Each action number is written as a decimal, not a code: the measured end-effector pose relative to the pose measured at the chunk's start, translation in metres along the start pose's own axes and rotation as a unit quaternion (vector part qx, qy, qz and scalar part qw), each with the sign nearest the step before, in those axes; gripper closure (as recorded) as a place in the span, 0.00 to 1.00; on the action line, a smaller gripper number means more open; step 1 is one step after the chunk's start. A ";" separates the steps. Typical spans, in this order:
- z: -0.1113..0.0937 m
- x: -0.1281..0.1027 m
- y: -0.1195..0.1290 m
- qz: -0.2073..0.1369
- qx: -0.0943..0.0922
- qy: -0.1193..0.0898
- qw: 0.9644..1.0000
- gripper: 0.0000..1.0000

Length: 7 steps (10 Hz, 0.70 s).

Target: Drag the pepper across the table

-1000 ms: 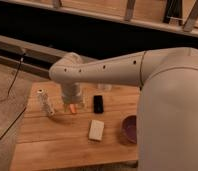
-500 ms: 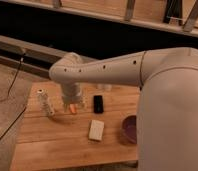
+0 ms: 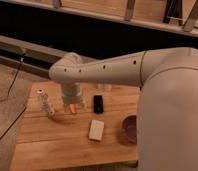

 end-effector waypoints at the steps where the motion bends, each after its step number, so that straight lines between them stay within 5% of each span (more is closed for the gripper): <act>1: 0.000 0.000 0.000 0.000 0.000 0.000 1.000 0.35; 4: 0.003 -0.001 -0.001 -0.003 0.001 0.002 1.000 0.35; 7: 0.024 -0.012 -0.018 -0.015 0.022 0.013 1.000 0.35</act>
